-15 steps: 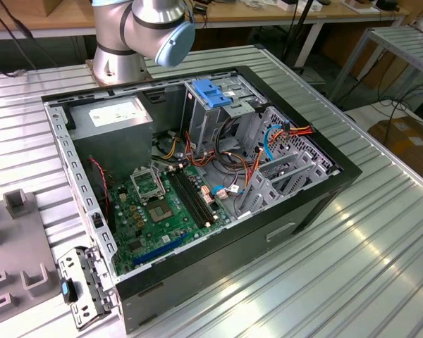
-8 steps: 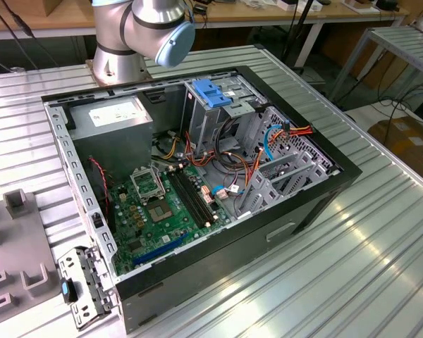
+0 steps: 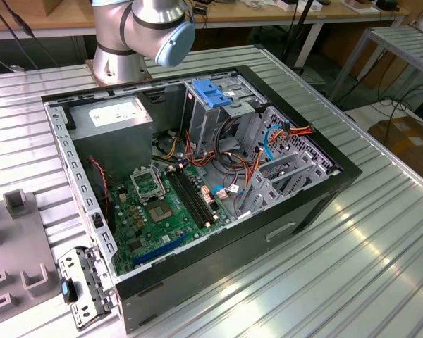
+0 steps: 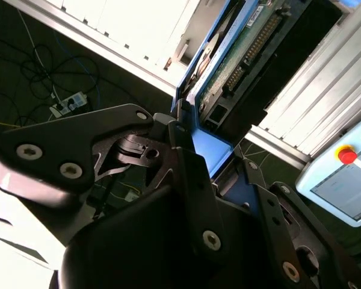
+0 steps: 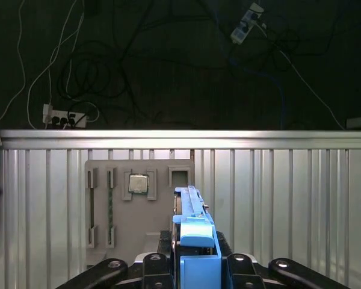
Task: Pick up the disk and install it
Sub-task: 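Pick up the disk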
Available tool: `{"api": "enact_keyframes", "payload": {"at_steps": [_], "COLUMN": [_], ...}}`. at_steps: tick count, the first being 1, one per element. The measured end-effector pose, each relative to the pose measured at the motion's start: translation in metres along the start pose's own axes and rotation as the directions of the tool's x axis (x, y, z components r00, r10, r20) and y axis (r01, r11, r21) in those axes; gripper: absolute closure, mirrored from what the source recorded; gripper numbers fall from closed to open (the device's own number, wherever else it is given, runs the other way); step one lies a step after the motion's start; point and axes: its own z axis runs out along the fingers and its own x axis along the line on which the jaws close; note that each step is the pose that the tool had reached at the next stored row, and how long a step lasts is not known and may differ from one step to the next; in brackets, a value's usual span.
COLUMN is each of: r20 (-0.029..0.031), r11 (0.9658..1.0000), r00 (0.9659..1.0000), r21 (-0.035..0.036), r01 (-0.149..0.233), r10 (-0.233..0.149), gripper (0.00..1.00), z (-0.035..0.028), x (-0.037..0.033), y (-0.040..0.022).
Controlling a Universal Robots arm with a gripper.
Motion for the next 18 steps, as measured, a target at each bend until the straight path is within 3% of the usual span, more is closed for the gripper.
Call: {"api": "enact_keyframes", "payload": {"at_steps": [9, 18], "r20": [0.0, 0.0001], "r11": [1.0, 1.0], "r00": [1.0, 1.0], "r21": [0.0, 0.0], "r01": [0.0, 0.0], "r10": [0.0, 0.0], "gripper": [0.63, 0.63], "z": [0.0, -0.0001], "x": [0.0, 0.0], "y": [-0.0106, -0.016]}}
